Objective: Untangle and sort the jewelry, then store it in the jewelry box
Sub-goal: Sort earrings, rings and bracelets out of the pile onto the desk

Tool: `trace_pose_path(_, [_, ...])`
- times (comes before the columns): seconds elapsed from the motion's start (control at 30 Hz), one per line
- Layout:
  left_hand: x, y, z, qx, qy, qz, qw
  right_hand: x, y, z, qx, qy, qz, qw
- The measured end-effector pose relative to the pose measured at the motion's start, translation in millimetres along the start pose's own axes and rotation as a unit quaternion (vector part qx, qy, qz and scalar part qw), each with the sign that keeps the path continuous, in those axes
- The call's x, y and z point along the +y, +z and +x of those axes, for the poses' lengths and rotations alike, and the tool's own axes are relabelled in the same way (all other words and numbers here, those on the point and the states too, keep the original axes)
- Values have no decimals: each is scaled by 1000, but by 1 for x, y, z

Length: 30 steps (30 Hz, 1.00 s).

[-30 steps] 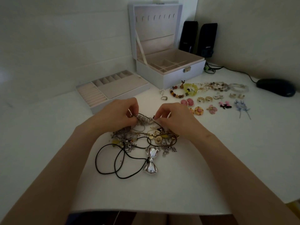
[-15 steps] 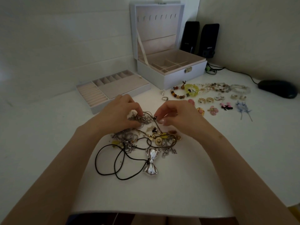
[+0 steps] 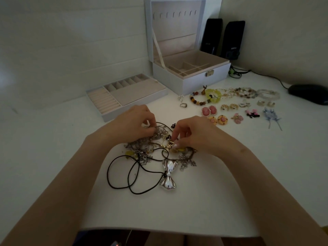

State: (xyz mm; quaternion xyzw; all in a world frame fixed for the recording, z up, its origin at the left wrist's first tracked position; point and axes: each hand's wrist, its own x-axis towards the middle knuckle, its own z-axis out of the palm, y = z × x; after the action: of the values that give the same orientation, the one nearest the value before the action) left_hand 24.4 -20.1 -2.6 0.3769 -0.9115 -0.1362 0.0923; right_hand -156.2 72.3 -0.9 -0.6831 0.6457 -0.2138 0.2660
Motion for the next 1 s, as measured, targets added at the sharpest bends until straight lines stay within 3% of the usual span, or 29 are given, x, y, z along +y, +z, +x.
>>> trace_pose_path(0.17, [7,-27,-17,-28,-36,-67,997,2,-9,-6,-13,5,9,1000])
trace_pose_path(0.37, [4,-38,-49,-146,-92,-6,985,-2,-6,-6,-40,8,-29,999])
trace_pose_path(0.57, [0,-20,-63,-77,-89,-23,993,-2,-6,-6,-35,-10,29,999])
trace_pose_path(0.8, [2,-20,-75,-41,-116,-36,992,-4,-12,-6,43,-26,171,984])
trace_pose_path(1.0, [8,-17,-72,-43,-166,44,984,-7,-8,-3,94,-11,129,987])
